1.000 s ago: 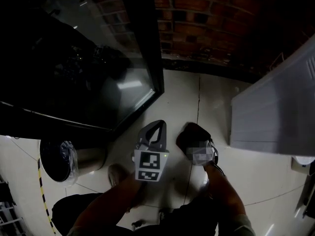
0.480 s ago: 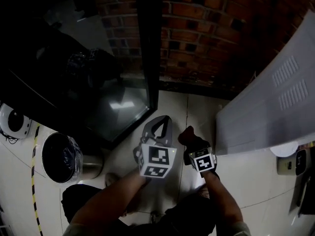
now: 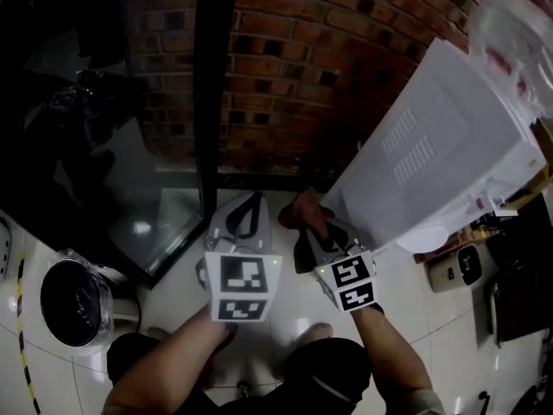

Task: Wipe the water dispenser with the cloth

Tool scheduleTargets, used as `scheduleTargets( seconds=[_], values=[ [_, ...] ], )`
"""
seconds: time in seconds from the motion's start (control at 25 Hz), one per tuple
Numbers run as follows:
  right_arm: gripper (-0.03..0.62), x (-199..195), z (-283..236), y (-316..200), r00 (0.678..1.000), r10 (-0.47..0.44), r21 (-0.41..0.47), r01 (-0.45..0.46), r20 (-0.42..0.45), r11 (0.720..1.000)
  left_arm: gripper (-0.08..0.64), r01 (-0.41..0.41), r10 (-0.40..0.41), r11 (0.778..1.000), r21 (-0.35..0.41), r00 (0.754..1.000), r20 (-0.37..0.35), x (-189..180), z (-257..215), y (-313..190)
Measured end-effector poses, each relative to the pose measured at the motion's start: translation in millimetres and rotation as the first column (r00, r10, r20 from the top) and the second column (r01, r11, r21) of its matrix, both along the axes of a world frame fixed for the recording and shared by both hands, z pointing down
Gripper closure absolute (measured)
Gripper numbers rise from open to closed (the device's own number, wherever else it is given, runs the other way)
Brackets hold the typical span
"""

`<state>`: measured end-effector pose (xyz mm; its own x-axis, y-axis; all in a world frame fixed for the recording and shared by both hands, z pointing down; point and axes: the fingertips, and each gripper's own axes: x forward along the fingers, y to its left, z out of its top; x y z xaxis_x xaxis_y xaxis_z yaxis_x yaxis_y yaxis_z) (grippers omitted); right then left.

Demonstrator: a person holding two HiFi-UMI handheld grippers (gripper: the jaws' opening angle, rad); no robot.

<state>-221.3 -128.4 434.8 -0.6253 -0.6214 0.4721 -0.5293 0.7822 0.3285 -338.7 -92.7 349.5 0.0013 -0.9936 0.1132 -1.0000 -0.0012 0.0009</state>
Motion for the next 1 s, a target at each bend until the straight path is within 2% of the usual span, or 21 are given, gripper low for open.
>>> scheduleTargets(
  seconds=[0.16,0.28,0.44,0.56,0.64,0.76,0.88,0.92,1.0],
  values=[
    [0.488,8,-68,-2,0.998,0.052,0.109,-0.054,0.018,0.993,0.56,-0.08,0.079,0.996,0.029,0.996,0.053,18,-28,-1],
    [0.488,18,-111,-6,0.994,0.106,0.198,-0.111,0.033,0.974,0.56,-0.104,0.101,0.994,0.039,0.992,0.077,27,-42,0],
    [0.488,31,-153,-15,0.972,0.174,0.263,-0.211,0.157,0.941,0.56,-0.088,0.08,0.993,0.074,0.992,0.102,31,-59,-3],
    [0.488,45,-158,-23,0.957,0.206,0.304,-0.262,0.202,0.916,0.56,-0.09,0.082,0.995,0.049,0.986,0.145,41,-58,-7],
    [0.488,53,-153,-28,0.956,0.223,0.314,-0.275,0.193,0.909,0.56,-0.109,0.1,0.993,0.043,0.98,0.174,50,-62,-8],
    [0.488,56,-149,-40,0.961,0.236,0.374,-0.273,0.143,0.886,0.56,-0.107,0.088,0.991,0.079,0.974,0.207,48,-61,-4],
    [0.488,55,-150,-56,0.96,0.27,0.456,-0.274,0.076,0.847,0.56,-0.134,0.126,0.99,0.05,0.983,0.134,44,-53,-18],
    [0.488,56,-150,-59,0.958,0.284,0.476,-0.271,0.047,0.837,0.56,-0.147,0.138,0.987,0.068,0.983,0.117,46,-59,-24],
    [0.488,53,-155,-62,0.954,0.301,0.516,-0.255,-0.007,0.818,0.56,-0.148,0.13,0.981,0.127,0.981,0.145,48,-78,-33]
  ],
)
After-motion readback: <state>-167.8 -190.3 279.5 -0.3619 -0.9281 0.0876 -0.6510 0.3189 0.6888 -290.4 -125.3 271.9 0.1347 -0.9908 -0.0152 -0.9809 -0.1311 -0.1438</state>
